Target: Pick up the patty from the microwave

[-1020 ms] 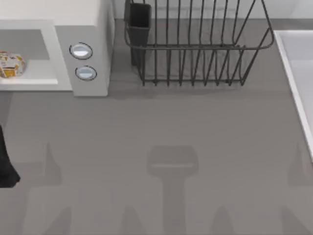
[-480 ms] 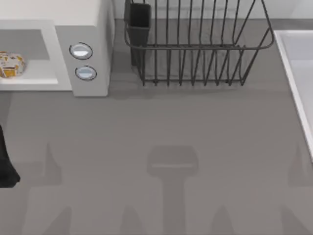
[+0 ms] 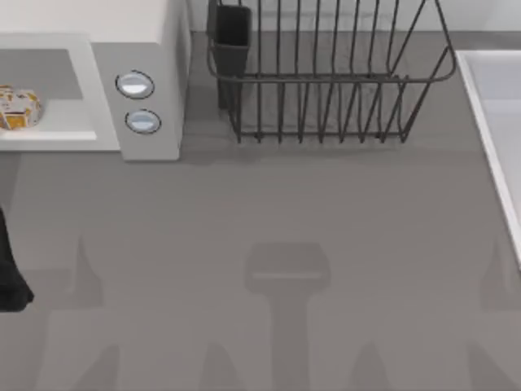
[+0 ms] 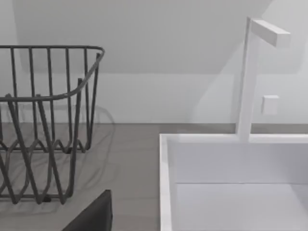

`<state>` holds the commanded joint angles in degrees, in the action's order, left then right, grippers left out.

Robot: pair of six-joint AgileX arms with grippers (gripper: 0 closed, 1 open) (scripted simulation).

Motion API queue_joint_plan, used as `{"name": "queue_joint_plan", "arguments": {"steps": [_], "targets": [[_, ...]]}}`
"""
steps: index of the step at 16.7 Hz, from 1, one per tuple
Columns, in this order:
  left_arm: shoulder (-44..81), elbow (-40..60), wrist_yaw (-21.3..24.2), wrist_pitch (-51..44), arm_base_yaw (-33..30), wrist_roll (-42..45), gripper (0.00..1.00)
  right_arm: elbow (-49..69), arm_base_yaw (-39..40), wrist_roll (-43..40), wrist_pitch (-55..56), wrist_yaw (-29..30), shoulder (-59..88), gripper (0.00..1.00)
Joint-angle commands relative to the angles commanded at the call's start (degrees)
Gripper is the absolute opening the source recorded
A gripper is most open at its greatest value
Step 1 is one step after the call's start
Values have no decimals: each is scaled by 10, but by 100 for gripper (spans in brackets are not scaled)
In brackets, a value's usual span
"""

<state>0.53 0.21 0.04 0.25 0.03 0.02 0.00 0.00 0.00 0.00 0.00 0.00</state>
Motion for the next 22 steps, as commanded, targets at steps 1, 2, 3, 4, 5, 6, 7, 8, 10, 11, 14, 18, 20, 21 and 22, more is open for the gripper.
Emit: {"name": "queue_joint_plan", "arguments": {"steps": [1,2,3,4,5,6,7,8,10,11,14,18,20,21,22], "targets": [[11,4,1,5,1,0,100,0,0,0,0,0,0,100],[27,11,2,13,2,1,100,0,0,0,0,0,0,100],[49,19,4,23,3,1,100,0,0,0,0,0,0,100],[77,30,6,36,5,2,100,0,0,0,0,0,0,100],[110,43,9,51,7,3,100,0,0,0,0,0,0,100],[146,57,12,68,9,4,100,0,0,0,0,0,0,100],[187,73,15,87,12,6,100,0,0,0,0,0,0,100],[231,90,18,108,15,7,100,0,0,0,0,0,0,100],[330,129,26,154,21,10,100,0,0,0,0,0,0,100],[383,150,30,178,24,12,100,0,0,0,0,0,0,100],[554,216,43,258,35,17,100,0,0,0,0,0,0,100],[794,310,62,370,51,24,100,0,0,0,0,0,0,100],[912,356,71,425,58,28,100,0,0,0,0,0,0,100],[969,379,75,451,62,30,100,0,0,0,0,0,0,100],[1024,400,80,477,66,31,100,0,0,0,0,0,0,100]]}}
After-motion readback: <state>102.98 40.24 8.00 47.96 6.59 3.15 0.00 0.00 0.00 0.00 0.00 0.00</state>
